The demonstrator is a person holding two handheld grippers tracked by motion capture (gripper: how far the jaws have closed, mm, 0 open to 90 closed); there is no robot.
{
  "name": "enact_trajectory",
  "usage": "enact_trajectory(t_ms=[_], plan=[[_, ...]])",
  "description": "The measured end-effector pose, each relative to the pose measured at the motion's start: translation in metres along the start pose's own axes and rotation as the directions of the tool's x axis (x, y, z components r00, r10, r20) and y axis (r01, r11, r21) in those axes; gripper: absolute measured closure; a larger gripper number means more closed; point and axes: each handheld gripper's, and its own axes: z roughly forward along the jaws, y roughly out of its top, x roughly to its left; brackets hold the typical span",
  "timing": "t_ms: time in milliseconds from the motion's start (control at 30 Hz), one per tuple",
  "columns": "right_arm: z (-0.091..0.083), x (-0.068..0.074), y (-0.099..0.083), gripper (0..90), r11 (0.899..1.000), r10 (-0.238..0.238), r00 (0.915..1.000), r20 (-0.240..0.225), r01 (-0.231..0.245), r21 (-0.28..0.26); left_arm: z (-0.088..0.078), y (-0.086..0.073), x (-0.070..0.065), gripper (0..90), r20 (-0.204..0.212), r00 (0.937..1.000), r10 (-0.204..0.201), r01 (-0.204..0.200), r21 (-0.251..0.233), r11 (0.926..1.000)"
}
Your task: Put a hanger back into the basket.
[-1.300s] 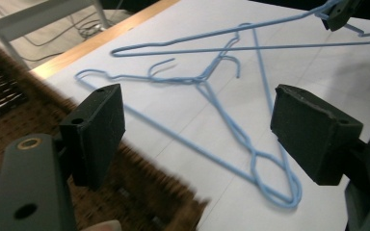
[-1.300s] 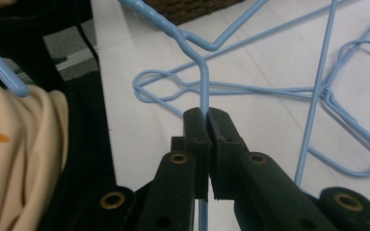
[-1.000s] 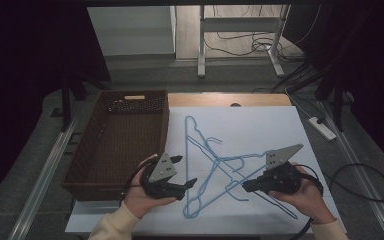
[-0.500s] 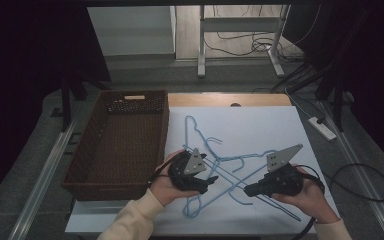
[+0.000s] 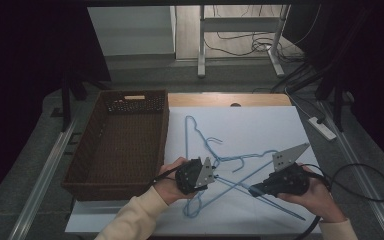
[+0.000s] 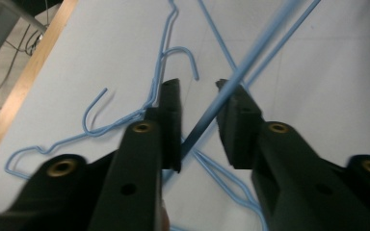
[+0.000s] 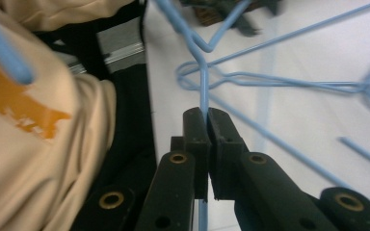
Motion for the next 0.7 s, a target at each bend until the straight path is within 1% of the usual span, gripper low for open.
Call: enact_trajectory(t_ms=[33,67,133,167,200,233,267,333,400,467,500,533,567,600,633,667,700], plan=[[0.000,0.000,0.000,87.4,1.000,0.000,1.0000,0.000,0.000,0.000,0.000,0.000,0.000,77.8,0.000,1.0000,0.000,0.000,0.000,1.0000],[-0.002,-0.001,0.000,87.2,1.000,0.000,0.9997,0.023,0.000,-0.006,-0.002,0.001,-0.002,77.8,0.011,0.9998,0.019,-0.019,0.007,0.9998],[-0.006,-0.004,-0.001,85.8,1.000,0.016,0.9956,0.092,-0.013,-0.025,-0.005,0.001,-0.005,83.8,0.033,0.9989,0.032,-0.032,0.014,0.9994],[-0.007,-0.005,-0.002,84.7,0.999,0.023,0.9919,0.125,-0.018,-0.036,-0.006,0.002,-0.006,86.1,0.048,0.9985,0.026,-0.027,0.014,0.9995],[-0.007,-0.007,-0.002,84.5,0.998,0.031,0.9879,0.152,-0.023,-0.055,-0.007,0.002,-0.006,86.7,0.061,0.9981,-0.003,0.003,0.013,0.9999],[-0.007,-0.009,-0.002,83.6,0.996,0.046,0.9860,0.160,-0.034,-0.076,-0.009,0.001,-0.004,86.8,0.070,0.9973,-0.022,0.022,0.012,0.9997],[-0.007,-0.011,-0.002,79.3,0.994,0.057,0.9821,0.180,-0.038,-0.103,-0.010,0.000,-0.003,86.8,0.075,0.9963,-0.041,0.040,0.013,0.9991],[-0.008,-0.012,-0.002,72.8,0.989,0.076,0.9701,0.231,-0.044,-0.140,-0.013,-0.002,0.000,86.9,0.076,0.9938,-0.081,0.080,0.020,0.9966],[-0.011,-0.012,-0.002,65.8,0.979,0.090,0.9579,0.272,-0.036,-0.199,-0.016,-0.004,0.004,86.9,0.070,0.9897,-0.125,0.124,0.020,0.9921],[-0.015,-0.010,-0.001,55.9,0.966,0.110,0.9436,0.312,-0.028,-0.257,-0.020,-0.007,0.008,87.0,0.074,0.9824,-0.171,0.172,0.004,0.9852],[-0.017,-0.010,-0.001,49.0,0.959,0.118,0.9358,0.332,-0.021,-0.283,-0.022,-0.008,0.011,87.0,0.072,0.9791,-0.190,0.191,-0.008,0.9815],[-0.019,-0.009,-0.001,44.3,0.954,0.125,0.9301,0.346,-0.016,-0.301,-0.024,-0.009,0.014,87.0,0.068,0.9756,-0.209,0.210,-0.015,0.9775],[-0.020,-0.008,-0.002,41.5,0.950,0.127,0.9227,0.364,-0.007,-0.313,-0.025,-0.010,0.017,86.9,0.068,0.9715,-0.227,0.229,-0.022,0.9732],[-0.020,-0.006,-0.002,39.3,0.946,0.126,0.9142,0.385,0.006,-0.323,-0.028,-0.012,0.021,87.0,0.073,0.9649,-0.252,0.255,-0.031,0.9665],[-0.022,-0.004,-0.002,35.7,0.939,0.131,0.9004,0.415,0.021,-0.343,-0.030,-0.013,0.026,87.0,0.079,0.9553,-0.285,0.289,-0.044,0.9564],[-0.025,-0.002,-0.002,33.1,0.930,0.140,0.8903,0.433,0.032,-0.366,-0.032,-0.014,0.029,87.0,0.079,0.9475,-0.310,0.314,-0.050,0.9481],[-0.027,-0.001,-0.002,32.1,0.924,0.147,0.8805,0.451,0.041,-0.381,-0.034,-0.015,0.032,87.0,0.077,0.9425,-0.325,0.330,-0.054,0.9425]])
